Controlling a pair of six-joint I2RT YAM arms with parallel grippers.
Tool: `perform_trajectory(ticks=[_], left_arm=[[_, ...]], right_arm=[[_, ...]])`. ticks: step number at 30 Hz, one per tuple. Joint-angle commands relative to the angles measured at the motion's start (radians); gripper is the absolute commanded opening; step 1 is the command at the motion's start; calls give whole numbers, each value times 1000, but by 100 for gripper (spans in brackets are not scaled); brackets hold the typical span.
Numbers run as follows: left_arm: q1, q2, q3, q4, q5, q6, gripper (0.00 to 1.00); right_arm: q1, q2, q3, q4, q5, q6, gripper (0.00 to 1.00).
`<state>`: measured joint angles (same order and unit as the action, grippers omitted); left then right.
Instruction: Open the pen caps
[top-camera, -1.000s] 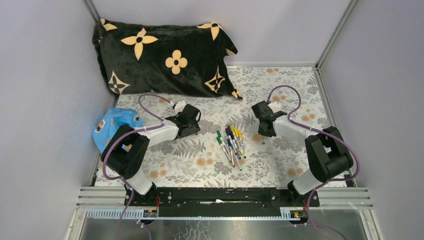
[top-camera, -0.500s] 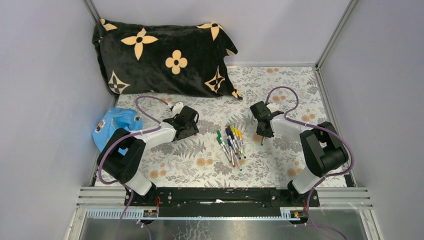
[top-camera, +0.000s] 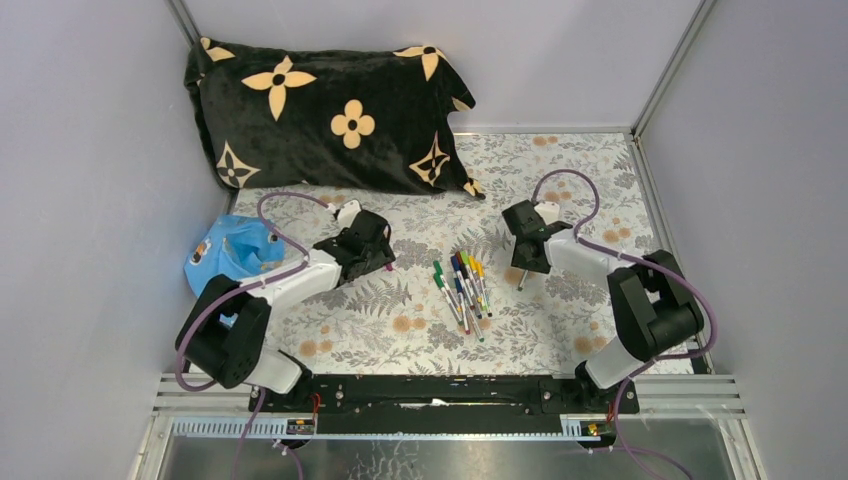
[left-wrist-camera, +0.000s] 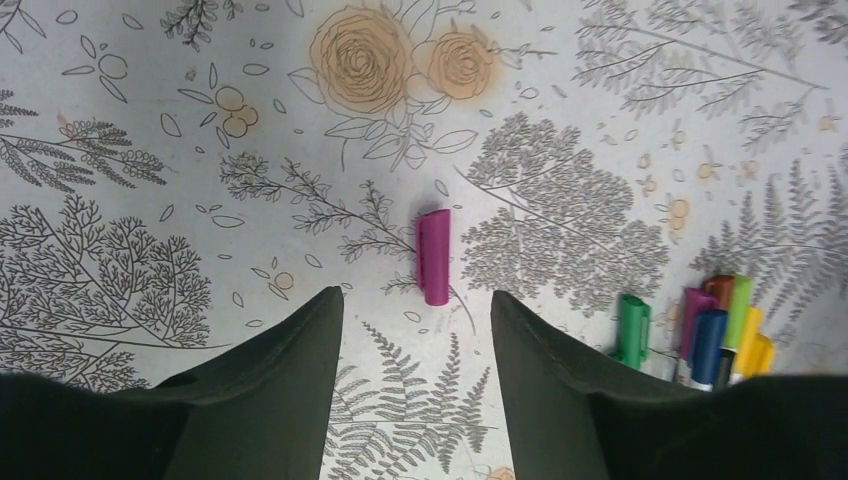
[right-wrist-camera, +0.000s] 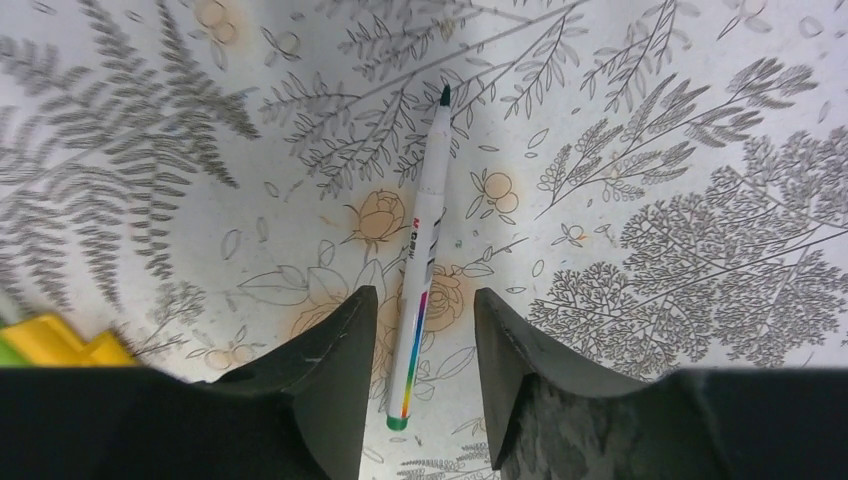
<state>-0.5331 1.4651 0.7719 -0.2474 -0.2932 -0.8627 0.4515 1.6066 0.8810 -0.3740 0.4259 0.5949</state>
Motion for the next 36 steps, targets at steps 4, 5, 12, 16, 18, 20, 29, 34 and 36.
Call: perform_trajectory(ticks=[4, 5, 12, 16, 18, 20, 29, 34, 36], left_arm=[[0, -109, -42, 45, 70, -23, 65], [-1, -126, -51, 54, 81, -24, 65], [-3, -227, -110, 119, 184, -14, 69], [-5, -274, -140, 127, 206, -16, 69], [-5, -296, -154, 130, 210, -19, 69], [-5, -308, -166, 134, 213, -23, 69], [-5, -315, -177, 144, 224, -34, 69], [-5, -312, -183, 152, 223, -36, 69], [-5, -310, -186, 154, 223, -38, 69]], right_arm=[[47, -168, 44, -25, -28, -153, 51], [59, -171, 53, -34, -48, -169, 51], [181, -149, 68, -55, -144, -216, 52], [228, -121, 45, -39, -159, -216, 51], [242, -110, 30, -24, -173, -217, 50], [253, -102, 16, -12, -185, -214, 50], [271, -48, 0, 19, -220, -214, 49], [284, -24, -4, 32, -228, -208, 49], [288, -17, -5, 34, -224, -205, 49]])
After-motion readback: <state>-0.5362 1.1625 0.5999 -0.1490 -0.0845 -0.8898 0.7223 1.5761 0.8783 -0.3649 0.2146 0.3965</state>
